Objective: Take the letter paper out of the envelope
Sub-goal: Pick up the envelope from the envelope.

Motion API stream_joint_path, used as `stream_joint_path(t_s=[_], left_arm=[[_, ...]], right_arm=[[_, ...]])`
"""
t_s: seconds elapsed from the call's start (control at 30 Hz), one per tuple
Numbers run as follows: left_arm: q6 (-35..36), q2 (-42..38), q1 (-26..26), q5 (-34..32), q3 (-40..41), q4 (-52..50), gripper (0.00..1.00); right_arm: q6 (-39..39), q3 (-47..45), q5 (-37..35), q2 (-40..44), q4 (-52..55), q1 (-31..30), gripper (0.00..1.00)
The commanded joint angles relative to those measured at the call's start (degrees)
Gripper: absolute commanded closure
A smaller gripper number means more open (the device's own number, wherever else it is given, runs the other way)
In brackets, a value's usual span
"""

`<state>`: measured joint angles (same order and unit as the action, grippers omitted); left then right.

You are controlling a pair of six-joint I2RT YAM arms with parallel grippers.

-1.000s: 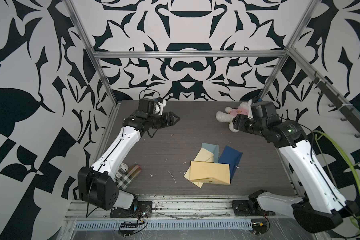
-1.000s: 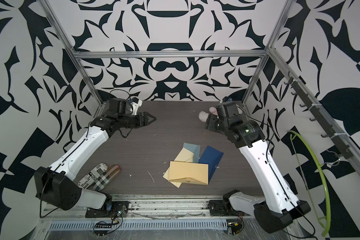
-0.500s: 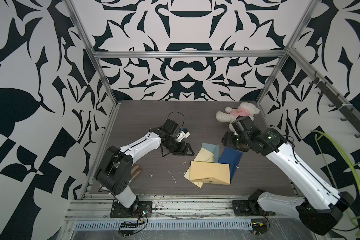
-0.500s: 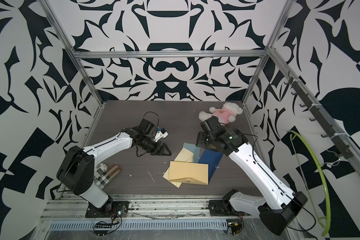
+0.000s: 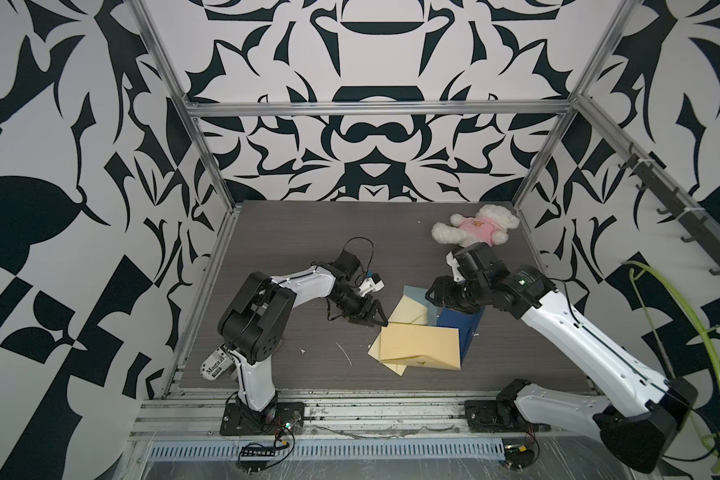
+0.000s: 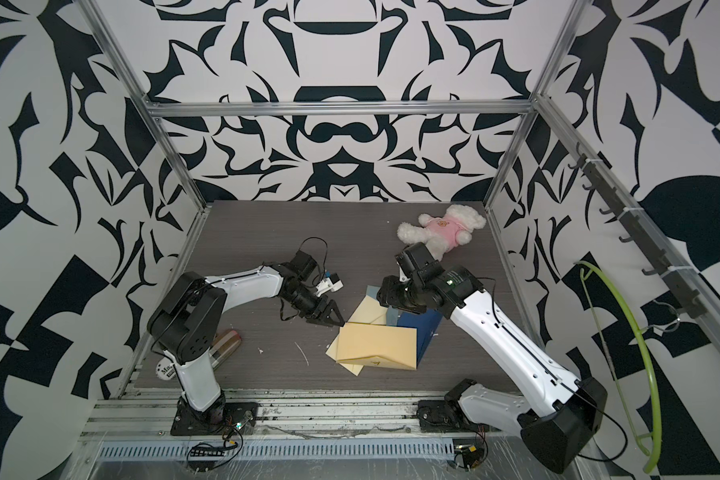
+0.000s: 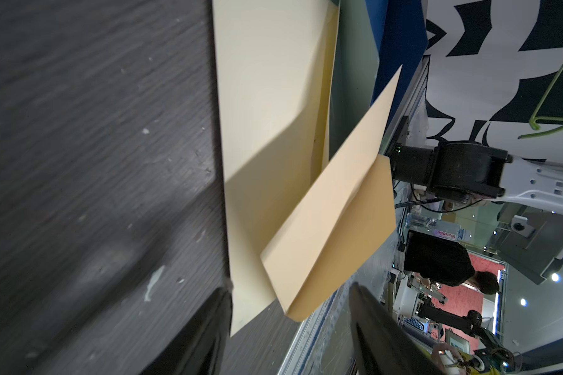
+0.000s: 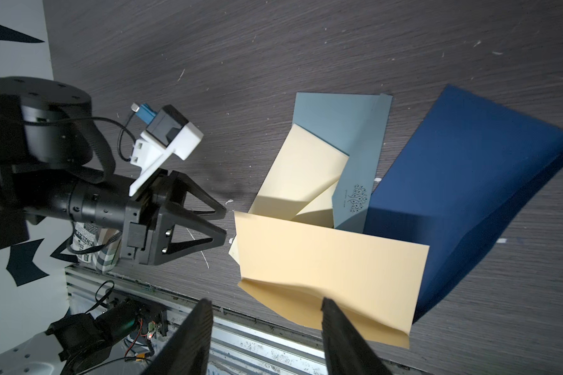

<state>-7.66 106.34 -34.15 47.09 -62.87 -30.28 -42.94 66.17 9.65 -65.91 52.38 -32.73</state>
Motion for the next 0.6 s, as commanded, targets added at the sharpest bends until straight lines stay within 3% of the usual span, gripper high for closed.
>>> stream_joint_path(t_s=[0.0, 0.13, 0.57], left_arm=[[2.41, 1.12, -0.21, 3.2, -0.77, 0.92, 0.39], [2.4, 2.7, -0.48, 5.87, -0.41, 2.4, 0.48], [2.14, 5.06, -1.11, 6.02, 0.29, 6.25, 0.59]], right_arm=[[0.08, -0.34, 1.25, 1.58, -1.43, -0.15, 0.45], [-0.56, -1.39, 1.45, 1.95, -1.59, -0.15, 0.46], [-1.98, -1.59, 1.87, 1.24, -2.2, -0.19, 0.51]])
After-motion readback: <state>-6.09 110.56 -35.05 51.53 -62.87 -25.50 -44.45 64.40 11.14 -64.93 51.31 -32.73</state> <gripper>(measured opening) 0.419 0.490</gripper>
